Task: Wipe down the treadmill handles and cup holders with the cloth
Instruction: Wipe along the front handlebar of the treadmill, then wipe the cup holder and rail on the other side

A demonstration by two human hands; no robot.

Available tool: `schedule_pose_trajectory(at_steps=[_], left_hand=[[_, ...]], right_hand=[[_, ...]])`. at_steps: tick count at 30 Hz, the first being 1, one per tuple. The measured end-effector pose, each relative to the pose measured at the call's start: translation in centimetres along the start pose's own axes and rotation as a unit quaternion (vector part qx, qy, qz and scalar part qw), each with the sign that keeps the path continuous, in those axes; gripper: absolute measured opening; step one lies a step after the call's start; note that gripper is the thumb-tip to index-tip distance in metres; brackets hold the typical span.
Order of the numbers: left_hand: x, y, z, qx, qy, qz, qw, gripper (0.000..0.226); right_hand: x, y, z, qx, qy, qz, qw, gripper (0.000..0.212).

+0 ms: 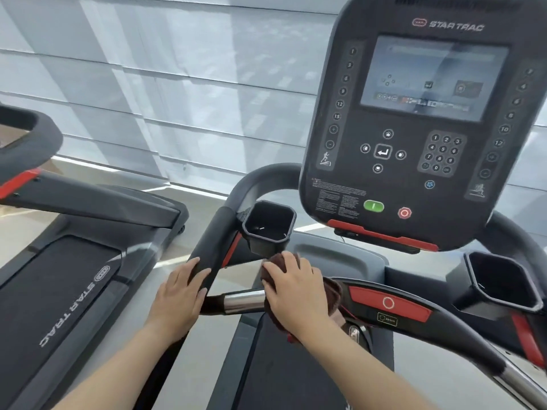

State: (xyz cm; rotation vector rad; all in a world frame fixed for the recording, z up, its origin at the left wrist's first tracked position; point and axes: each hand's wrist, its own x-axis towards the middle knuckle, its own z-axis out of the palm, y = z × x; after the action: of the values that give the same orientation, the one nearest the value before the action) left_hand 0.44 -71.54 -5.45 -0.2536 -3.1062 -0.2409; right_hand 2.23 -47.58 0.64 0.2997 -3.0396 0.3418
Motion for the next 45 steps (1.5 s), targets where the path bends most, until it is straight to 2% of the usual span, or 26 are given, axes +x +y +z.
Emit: schedule_pose_trajectory(at_steps=[6,15,20,23,30,38,45], left_hand=[[0.5,-0.4,0.1,-0.02,-0.008,0.018,1.0,0.053],[0.7,-1.6,0.0,-0.189,0.01,0.014,0.982,0.048],[0.6,-2.0,-0.2,-0.238,0.009,0.004,0.971,0.049],[0.5,-2.1,-0.2,-0.267,0.019,-0.012,0.963,0.048],[0.5,-2.3,-0.2,-0.283,0.027,-0.012,0.959,0.047],[0.4,-2.3,-0.1,-0.294,0.023,-0.007,0.956,0.047],[0.0,-1.9,-0.1,-0.231,0.005,0.005,0.973,0.047]], right_hand=[[1.4,-3.3,2.5,-0.021,-0.032,-0.009,0.999,0.032],[2.2,-7.2,4.6,-0.033,-0.048,-0.036,0.998,0.033],[1.0,-5.4,3.7,-0.052,0.003,-0.02,0.998,0.032],[0.8,-6.6,4.5,-0.057,0.024,-0.001,0.998,0.029],[2.0,-10.6,7.5,-0.078,0.01,-0.05,0.996,0.028],[-0.3,-5.8,4.8,-0.036,0.059,-0.043,0.997,0.034],[-2.3,-0.6,1.6,-0.053,0.132,0.041,0.989,0.037]])
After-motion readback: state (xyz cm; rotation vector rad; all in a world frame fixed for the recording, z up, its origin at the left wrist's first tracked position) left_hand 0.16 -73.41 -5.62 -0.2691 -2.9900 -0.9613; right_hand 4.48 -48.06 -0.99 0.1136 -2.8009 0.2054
